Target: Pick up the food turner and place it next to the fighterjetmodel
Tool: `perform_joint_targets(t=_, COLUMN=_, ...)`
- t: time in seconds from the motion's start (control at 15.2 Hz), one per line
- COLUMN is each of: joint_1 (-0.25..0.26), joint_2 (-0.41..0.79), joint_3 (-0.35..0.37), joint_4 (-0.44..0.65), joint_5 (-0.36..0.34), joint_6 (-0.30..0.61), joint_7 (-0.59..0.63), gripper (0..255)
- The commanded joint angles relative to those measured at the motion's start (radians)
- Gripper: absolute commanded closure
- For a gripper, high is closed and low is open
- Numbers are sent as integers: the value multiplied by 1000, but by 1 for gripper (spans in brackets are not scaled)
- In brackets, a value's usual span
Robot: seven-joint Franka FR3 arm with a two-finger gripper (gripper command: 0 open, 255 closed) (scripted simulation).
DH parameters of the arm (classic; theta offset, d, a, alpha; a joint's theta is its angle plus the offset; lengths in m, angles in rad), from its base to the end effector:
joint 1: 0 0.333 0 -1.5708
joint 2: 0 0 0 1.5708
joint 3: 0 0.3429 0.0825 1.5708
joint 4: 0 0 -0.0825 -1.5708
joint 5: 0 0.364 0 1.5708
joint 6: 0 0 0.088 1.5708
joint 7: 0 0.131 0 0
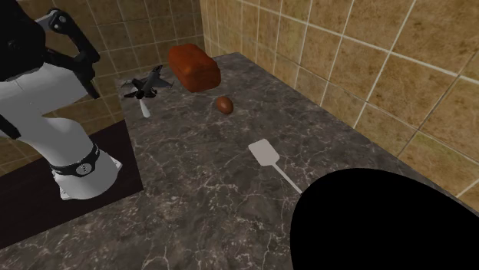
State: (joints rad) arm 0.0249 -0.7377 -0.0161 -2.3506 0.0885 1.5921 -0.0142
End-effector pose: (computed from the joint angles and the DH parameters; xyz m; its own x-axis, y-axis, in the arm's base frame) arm 0.2827 0.0124 0.5771 0.9995 0.0255 -0.0196 0.0234 -0.9948 -0.0994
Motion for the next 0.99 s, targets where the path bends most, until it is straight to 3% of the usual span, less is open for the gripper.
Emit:
perform_joint_targets(t=0.0, joint_1=0, joint_2=0, joint_3=0, joint_4=0, joint_5=0, joint_6=0, joint_7=0, gripper=0)
perform_joint_targets(t=0.53, joint_1=29, joint_2=130, joint_3=172, joint_4=-39, joint_5=75, joint_6=209, joint_7=222, gripper=0)
perform_joint_targets(t=0.92, joint_1=34, joint_2=293, joint_3=298, joint_4=-2, joint_5=85, joint_6=362, joint_7=393, gripper=0)
